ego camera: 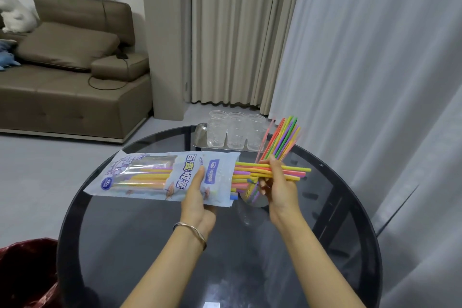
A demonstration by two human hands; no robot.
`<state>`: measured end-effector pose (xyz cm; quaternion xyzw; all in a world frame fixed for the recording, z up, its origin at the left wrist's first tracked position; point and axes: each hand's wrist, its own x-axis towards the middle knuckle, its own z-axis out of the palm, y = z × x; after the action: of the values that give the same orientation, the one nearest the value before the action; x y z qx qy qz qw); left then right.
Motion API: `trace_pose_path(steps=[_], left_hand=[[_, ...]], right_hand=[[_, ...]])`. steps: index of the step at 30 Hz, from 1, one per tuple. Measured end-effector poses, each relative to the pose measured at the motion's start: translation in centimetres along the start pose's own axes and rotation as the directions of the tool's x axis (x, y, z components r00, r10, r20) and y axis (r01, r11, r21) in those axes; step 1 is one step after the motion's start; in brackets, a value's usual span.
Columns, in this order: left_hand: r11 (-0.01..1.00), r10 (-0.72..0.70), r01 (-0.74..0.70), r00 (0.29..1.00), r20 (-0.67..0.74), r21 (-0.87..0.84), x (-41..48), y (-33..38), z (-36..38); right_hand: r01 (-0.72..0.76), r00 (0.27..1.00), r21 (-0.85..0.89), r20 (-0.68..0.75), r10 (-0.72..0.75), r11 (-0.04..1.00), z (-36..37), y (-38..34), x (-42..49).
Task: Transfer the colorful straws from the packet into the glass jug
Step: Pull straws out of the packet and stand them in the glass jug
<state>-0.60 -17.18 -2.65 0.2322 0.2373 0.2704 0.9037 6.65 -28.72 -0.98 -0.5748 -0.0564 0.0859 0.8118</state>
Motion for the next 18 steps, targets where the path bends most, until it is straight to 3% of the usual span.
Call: trace_pose_path(steps=[5, 12, 18], left_hand=[[0.999, 0.022, -0.022, 1.0, -0.006, -0.035, 0.2, 0.5, -0.1], [0.999, -0.022, 0.022, 1.0, 0.002, 0.028, -0.2, -1.4, 0.3], [1.0, -0.003, 0.003, 1.0, -0.029, -0.014, 1.1, -0.4, 0.0]], right_hand=[[0.124, 0.987, 0.115, -0.112, -0.111, 0.986, -1.4, -1.2, 0.7], [-0.027, 0.996, -0.101, 0.084, 0.035, 0.995, 0.6, 0.5, 0.2], [0.105, 0.992, -0.052, -0.065, -0.108, 0.993, -1.3, -1.2, 2.1]])
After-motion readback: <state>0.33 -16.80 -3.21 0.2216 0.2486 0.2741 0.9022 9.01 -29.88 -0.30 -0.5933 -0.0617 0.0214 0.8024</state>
